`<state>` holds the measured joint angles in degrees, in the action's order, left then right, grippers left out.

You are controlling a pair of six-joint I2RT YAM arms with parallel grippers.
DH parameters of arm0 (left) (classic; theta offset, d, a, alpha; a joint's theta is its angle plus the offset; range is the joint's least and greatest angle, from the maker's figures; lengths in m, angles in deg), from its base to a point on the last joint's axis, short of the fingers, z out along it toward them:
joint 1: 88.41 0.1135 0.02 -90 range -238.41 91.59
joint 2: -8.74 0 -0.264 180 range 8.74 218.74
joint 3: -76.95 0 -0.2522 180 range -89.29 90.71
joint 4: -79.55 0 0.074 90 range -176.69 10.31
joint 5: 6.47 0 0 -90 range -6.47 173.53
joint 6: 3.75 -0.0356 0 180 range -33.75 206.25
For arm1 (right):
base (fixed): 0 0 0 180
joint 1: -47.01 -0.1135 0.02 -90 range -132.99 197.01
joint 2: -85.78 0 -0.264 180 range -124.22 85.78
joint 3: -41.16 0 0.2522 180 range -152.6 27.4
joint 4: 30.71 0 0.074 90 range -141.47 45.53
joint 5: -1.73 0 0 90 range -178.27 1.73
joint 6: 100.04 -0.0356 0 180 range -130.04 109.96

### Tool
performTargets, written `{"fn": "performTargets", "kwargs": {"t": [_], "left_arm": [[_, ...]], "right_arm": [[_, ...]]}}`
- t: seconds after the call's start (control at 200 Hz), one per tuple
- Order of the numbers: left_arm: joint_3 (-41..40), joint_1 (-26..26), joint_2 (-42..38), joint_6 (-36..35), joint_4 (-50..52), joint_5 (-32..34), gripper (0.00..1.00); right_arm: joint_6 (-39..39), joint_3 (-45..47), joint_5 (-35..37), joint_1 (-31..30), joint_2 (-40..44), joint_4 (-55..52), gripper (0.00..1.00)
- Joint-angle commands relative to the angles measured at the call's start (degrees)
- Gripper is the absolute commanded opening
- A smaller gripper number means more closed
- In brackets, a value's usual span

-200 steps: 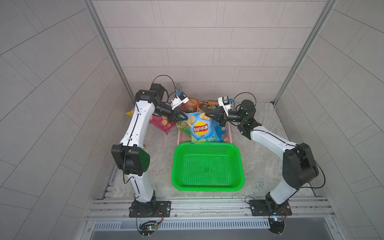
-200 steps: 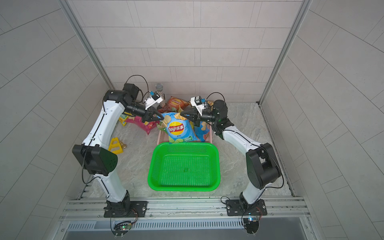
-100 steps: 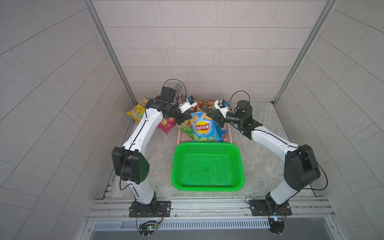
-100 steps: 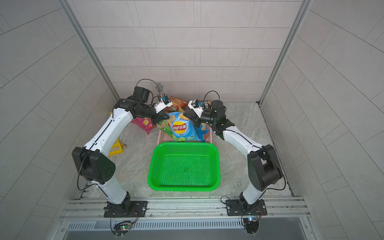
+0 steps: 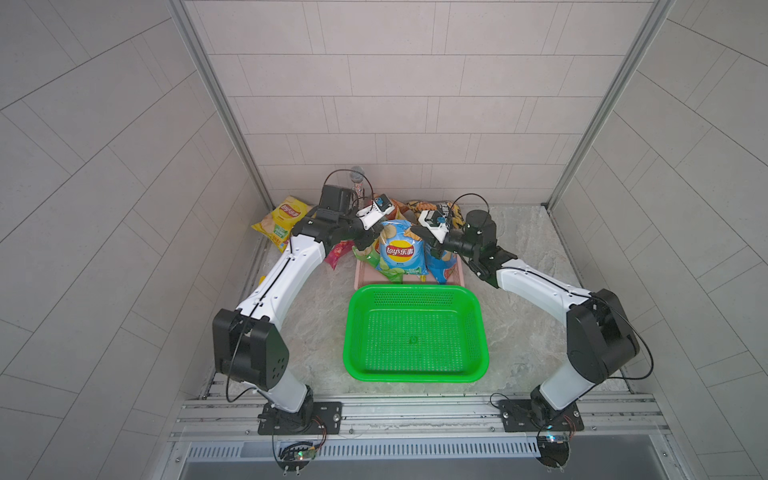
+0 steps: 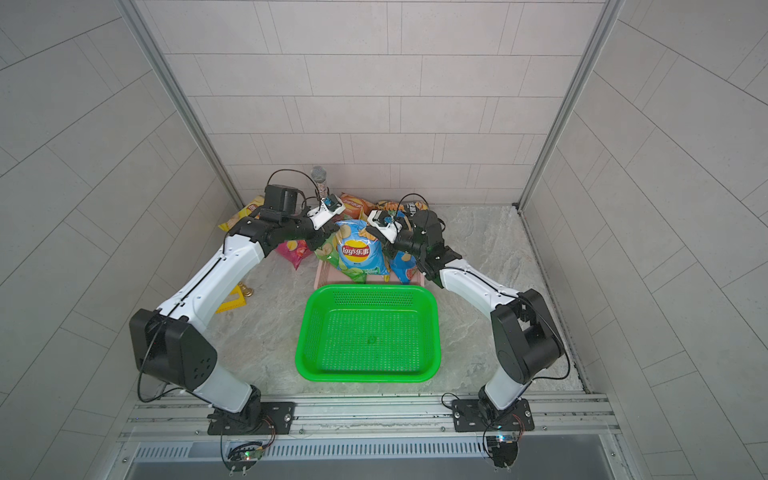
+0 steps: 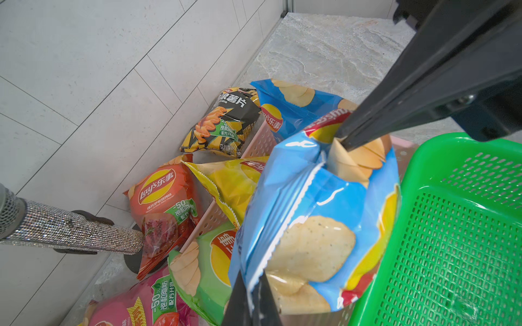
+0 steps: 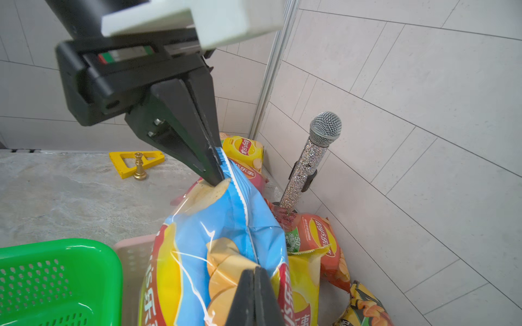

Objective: Put the potato chips into the basket
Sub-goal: Place the potato chip in the basket.

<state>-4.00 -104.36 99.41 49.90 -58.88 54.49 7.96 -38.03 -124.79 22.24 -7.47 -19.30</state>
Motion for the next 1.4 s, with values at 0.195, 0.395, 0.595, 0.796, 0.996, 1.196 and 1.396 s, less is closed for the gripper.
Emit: {"fn": "performTargets", "kwargs": {"t": [0.195, 0.395, 0.595, 0.796, 0.996, 1.196, 1.396], "left_arm": [[-11.01, -1.46, -3.83, -0.38, -13.30, 7.79, 0.00], [-15.21, -2.33, -4.75, 0.28, -16.86, 10.59, 0.00], [-16.98, -3.04, -5.51, 0.29, -17.00, 10.73, 0.00], [-19.34, -3.68, -6.60, -0.20, -17.27, 11.39, 0.00], [-21.32, -4.11, -8.12, -1.91, -17.00, 11.60, 0.00], [-23.83, -4.50, -8.25, -2.58, -17.00, 11.98, 0.00], [-26.02, -5.15, -8.43, -2.66, -17.70, 12.56, 0.00]], "right_arm": [[3.01, 5.24, 6.75, 0.53, -0.33, 1.84, 0.00], [1.02, 8.66, 8.22, 0.53, -0.79, 4.49, 0.01], [-1.87, 10.55, 8.19, 0.57, 0.83, 6.01, 0.07], [-1.94, 11.86, 8.22, 0.45, 2.06, 5.14, 0.02], [0.30, 13.63, 10.29, -0.55, 3.93, 4.19, 0.03], [-0.17, 16.59, 11.98, -1.15, 4.65, 5.24, 0.00], [-1.95, 19.73, 12.78, -1.33, 4.75, 7.56, 0.00]]}}
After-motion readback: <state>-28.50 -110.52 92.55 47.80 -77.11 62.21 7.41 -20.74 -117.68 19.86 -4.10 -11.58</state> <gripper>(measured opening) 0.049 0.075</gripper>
